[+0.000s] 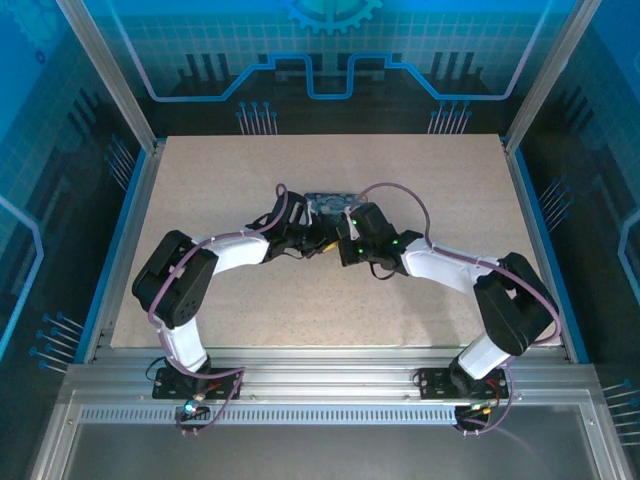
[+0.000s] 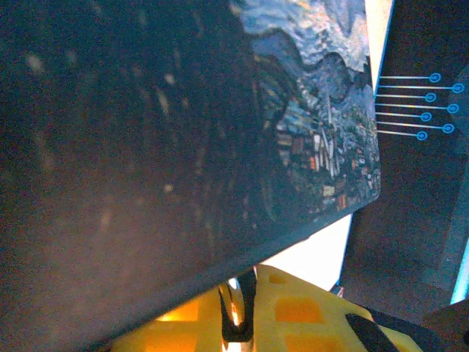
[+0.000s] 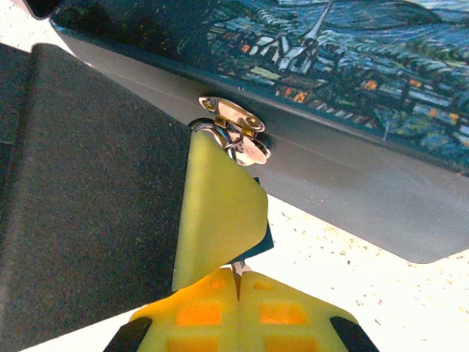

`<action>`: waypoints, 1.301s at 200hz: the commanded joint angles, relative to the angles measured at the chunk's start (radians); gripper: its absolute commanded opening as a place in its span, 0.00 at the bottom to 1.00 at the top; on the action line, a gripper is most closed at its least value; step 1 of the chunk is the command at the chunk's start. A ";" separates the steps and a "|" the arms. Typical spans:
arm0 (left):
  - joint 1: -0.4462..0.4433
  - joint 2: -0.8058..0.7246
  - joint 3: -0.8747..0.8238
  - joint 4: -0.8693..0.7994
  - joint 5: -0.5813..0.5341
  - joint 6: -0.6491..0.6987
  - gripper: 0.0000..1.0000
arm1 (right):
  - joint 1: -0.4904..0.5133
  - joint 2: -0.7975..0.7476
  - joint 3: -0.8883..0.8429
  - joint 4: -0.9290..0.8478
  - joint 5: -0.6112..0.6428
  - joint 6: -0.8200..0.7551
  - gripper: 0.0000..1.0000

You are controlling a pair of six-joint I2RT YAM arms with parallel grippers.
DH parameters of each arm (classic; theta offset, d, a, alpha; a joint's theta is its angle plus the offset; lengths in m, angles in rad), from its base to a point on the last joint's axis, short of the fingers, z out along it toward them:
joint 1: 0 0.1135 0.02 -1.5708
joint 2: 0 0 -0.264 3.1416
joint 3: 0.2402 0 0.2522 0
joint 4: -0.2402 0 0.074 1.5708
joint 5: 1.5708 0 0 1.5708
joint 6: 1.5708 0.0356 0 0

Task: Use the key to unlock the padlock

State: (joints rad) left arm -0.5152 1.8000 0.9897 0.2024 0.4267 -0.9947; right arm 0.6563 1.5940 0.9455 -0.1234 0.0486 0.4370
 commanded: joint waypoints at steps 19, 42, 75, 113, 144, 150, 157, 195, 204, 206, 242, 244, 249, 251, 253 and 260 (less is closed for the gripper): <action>-0.005 0.000 -0.053 0.091 0.019 -0.011 0.13 | 0.008 0.055 -0.036 0.068 -0.057 -0.037 0.00; -0.003 0.010 -0.068 0.114 0.014 -0.016 0.20 | 0.008 0.078 -0.037 0.075 -0.062 -0.046 0.00; 0.007 -0.003 -0.094 0.120 -0.003 -0.016 0.36 | 0.011 0.105 -0.031 0.072 -0.070 -0.069 0.00; 0.030 -0.037 -0.140 0.126 -0.020 -0.015 0.41 | 0.010 0.118 -0.025 0.055 -0.068 -0.096 0.00; 0.043 -0.062 -0.160 0.121 -0.026 -0.004 0.43 | 0.011 0.102 -0.021 0.034 -0.054 -0.134 0.00; 0.046 -0.067 -0.165 0.118 -0.028 -0.003 0.43 | 0.011 0.101 -0.017 0.025 -0.054 -0.146 0.00; 0.048 -0.074 -0.168 0.115 -0.031 0.002 0.43 | 0.012 0.101 -0.011 0.011 -0.049 -0.158 0.00; 0.060 -0.112 -0.182 0.091 -0.043 0.033 0.50 | 0.012 0.105 0.017 -0.056 -0.021 -0.231 0.00; 0.061 -0.122 -0.183 0.075 -0.051 0.047 0.53 | 0.012 0.106 0.021 -0.068 -0.015 -0.247 0.00; 0.061 -0.125 -0.183 0.072 -0.053 0.050 0.54 | 0.012 0.105 0.022 -0.071 -0.013 -0.250 0.00; 0.070 -0.149 -0.189 0.035 -0.053 0.083 0.63 | 0.019 0.107 0.051 -0.117 0.003 -0.319 0.00; 0.071 -0.149 -0.189 0.032 -0.051 0.085 0.63 | 0.019 0.107 0.053 -0.119 0.005 -0.323 0.00; 0.073 -0.153 -0.189 0.024 -0.048 0.090 0.64 | 0.021 0.107 0.055 -0.123 0.004 -0.332 0.00; 0.072 -0.154 -0.189 0.019 -0.047 0.091 0.64 | 0.021 0.107 0.056 -0.125 0.005 -0.335 0.00; 0.072 -0.155 -0.187 0.015 -0.046 0.094 0.65 | 0.022 0.107 0.057 -0.127 0.006 -0.340 0.00; 0.073 -0.161 -0.185 0.000 -0.045 0.103 0.66 | 0.022 0.108 0.059 -0.133 0.011 -0.354 0.00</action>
State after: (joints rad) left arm -0.4549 1.6749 0.8150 0.2661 0.3851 -0.9417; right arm 0.6613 1.7004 0.9707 -0.1997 0.0399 0.1596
